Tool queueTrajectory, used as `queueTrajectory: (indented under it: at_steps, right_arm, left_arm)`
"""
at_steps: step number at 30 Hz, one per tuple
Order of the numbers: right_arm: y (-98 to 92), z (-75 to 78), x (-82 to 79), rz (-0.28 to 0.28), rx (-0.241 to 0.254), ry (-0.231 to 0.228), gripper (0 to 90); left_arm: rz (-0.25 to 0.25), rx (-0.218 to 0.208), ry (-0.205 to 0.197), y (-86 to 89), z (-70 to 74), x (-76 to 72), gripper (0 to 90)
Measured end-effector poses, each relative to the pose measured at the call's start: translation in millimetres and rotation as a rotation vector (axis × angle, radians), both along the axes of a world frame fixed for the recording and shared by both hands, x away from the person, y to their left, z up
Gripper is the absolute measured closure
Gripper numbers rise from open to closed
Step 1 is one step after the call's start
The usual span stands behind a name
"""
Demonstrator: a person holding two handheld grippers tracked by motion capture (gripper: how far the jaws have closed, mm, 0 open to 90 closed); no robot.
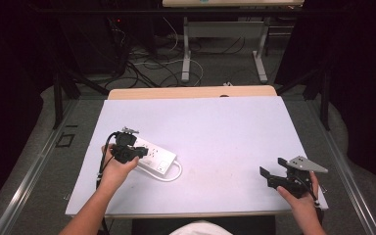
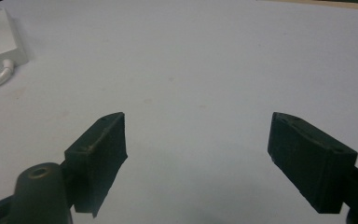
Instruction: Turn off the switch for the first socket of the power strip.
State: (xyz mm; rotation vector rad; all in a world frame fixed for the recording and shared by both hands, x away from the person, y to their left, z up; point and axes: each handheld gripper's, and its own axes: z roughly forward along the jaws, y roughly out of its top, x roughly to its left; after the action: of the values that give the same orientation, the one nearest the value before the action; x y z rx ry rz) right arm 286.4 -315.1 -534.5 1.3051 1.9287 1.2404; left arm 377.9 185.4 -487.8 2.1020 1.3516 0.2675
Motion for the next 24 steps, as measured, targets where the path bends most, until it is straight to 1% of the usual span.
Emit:
queueTrajectory:
  at_steps: [3,5,6,7,8,10,11,14,15,20,21,24]
  right_arm:
    - [0.1,0.0,-0.1,0.000,0.000,-0.003,18.6]
    - [0.0,0.0,-0.1,-0.001,0.000,-0.003,18.6]
    - [0.0,0.0,-0.1,-0.002,0.001,-0.002,18.5]
    - [0.2,0.1,-0.2,-0.004,0.003,-0.003,18.6]
    - [0.2,0.1,-0.2,-0.004,0.003,-0.003,18.6]
    - [0.1,0.1,-0.2,-0.003,0.002,-0.004,18.6]
    - [0.1,0.1,-0.2,-0.003,0.002,-0.004,18.6]
    - [-0.1,0.0,0.1,0.000,0.002,-0.011,18.6]
    - [0.1,0.1,-0.1,-0.001,0.004,-0.009,18.6]
    - [0.1,0.2,-0.3,-0.002,0.006,-0.009,18.5]
    - [-0.3,0.2,-0.1,0.000,0.001,-0.012,18.6]
    - [-0.3,0.3,-0.1,0.001,0.001,-0.013,18.6]
  left_arm:
    - [-0.008,-0.008,-0.015,0.5,1.1,-1.8,73.8]
    - [-0.011,-0.017,-0.028,1.0,1.8,-2.9,72.7]
    - [-0.007,-0.026,-0.024,1.0,2.7,-3.8,72.3]
    - [-0.013,-0.022,-0.033,2.0,3.4,-4.1,70.2]
    - [-0.012,-0.025,-0.038,2.4,4.0,-4.8,70.2]
    - [-0.009,-0.039,-0.050,3.3,4.8,-6.0,68.0]
    - [-0.016,-0.040,-0.056,4.3,5.4,-6.4,67.1]
    - [-0.013,-0.069,-0.073,6.1,5.6,-8.7,64.0]
    - [-0.010,-0.083,-0.070,6.7,5.9,-10.1,63.7]
    - [-0.003,-0.110,-0.103,9.1,4.3,-15.0,57.5]
    - [0.000,-0.102,-0.122,9.1,3.2,-15.4,56.0]
    - [-0.003,-0.093,-0.154,10.7,1.3,-18.8,50.8]
